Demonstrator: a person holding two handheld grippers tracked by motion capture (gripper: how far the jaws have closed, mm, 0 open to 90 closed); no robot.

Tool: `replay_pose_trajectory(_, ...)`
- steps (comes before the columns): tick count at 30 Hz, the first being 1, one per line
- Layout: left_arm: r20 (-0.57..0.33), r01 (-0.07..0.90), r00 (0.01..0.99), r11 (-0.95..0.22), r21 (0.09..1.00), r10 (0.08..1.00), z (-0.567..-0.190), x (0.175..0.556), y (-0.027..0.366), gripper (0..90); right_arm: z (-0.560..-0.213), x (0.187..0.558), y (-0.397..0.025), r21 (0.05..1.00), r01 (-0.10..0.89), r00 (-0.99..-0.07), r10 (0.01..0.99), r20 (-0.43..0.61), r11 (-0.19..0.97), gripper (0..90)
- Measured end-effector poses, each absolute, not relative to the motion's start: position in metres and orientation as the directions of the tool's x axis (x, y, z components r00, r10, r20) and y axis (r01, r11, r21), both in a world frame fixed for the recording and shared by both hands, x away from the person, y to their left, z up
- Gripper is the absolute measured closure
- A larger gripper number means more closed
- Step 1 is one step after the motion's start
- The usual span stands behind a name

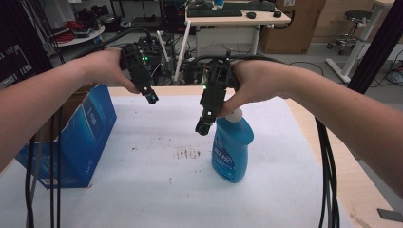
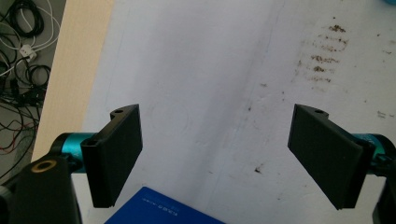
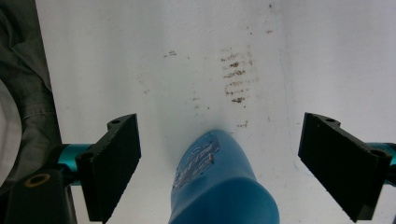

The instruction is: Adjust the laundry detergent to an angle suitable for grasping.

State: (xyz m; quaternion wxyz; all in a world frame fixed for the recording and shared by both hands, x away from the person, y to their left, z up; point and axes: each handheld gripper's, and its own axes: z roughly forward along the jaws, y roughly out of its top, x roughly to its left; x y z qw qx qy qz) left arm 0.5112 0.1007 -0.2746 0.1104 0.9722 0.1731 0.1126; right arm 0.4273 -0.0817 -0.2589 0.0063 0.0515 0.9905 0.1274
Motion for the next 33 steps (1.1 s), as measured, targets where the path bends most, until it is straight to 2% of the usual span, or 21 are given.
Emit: replay_pose_trajectory(33, 0.193, 0.305, 0.913, -0.915, 0.265, 0.36, -0.2689, 0.5038, 0.1061, 17.9, -0.2529, 0.4228, -0.0816, 0.281, 0.1, -0.995, 0.105, 0.001, 0.954, 12.2)
